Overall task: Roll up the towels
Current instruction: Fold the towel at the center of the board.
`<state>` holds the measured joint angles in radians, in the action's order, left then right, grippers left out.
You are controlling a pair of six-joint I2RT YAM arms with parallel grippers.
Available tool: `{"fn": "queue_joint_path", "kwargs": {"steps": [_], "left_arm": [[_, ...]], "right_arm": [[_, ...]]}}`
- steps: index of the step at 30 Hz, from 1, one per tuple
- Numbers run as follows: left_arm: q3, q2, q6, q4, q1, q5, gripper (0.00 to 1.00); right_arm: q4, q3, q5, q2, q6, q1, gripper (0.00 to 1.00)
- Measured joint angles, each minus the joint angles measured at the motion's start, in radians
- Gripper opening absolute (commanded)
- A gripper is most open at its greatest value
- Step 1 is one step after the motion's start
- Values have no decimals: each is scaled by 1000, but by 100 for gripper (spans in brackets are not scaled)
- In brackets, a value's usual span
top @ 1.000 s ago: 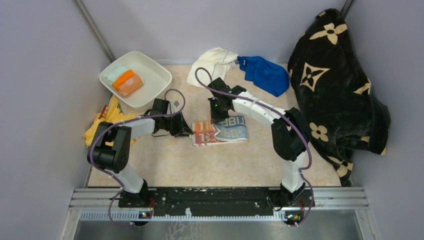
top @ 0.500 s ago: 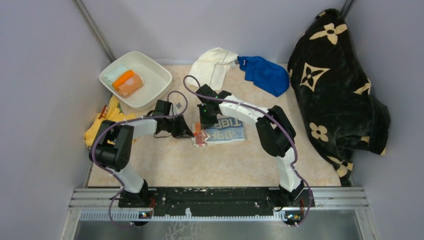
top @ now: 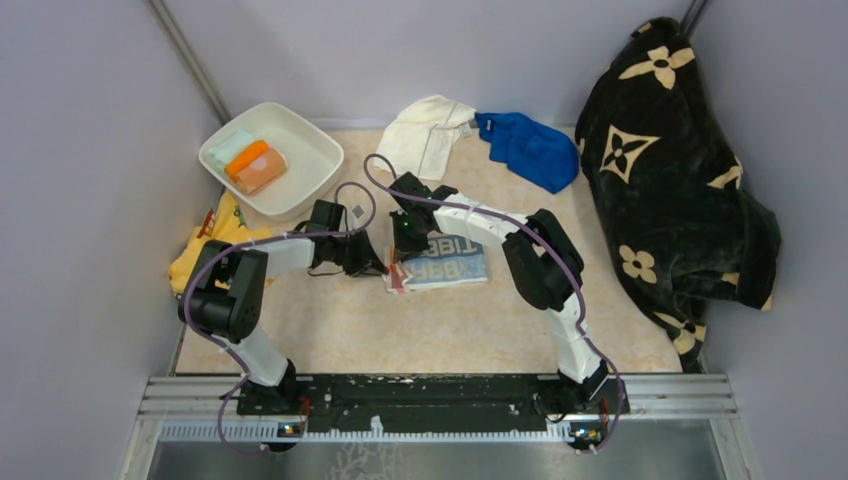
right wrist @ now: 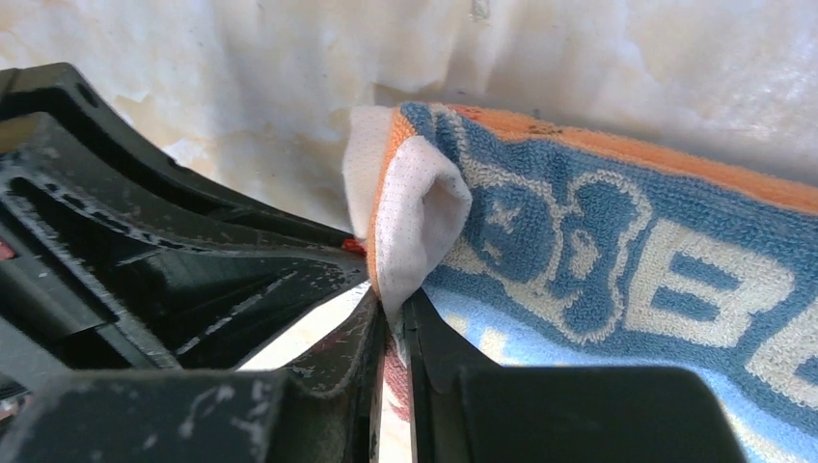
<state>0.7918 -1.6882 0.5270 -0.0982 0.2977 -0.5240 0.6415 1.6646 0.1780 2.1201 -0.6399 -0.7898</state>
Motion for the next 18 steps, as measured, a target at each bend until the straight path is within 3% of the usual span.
{"fn": "queue_joint_path", "kwargs": {"steps": [7,9,10,12,18], "left_arm": [[0,0,0,-3,0,8,23],[0,2,0,-6,0,12,25],[0,4,0,-8,0,16,26],[-2,14,-2,-14,2,29,29],[-5,69,-12,-59,2,89,35]], "right_arm": [[-51,-1,57,0,0,0,19],[-56,-2,65,0,0,0,26],[-60,-4,69,0,2,0,36],[-73,-16,72,-3,3,0,44],[-95,-129,82,-82,20,15,46]]}}
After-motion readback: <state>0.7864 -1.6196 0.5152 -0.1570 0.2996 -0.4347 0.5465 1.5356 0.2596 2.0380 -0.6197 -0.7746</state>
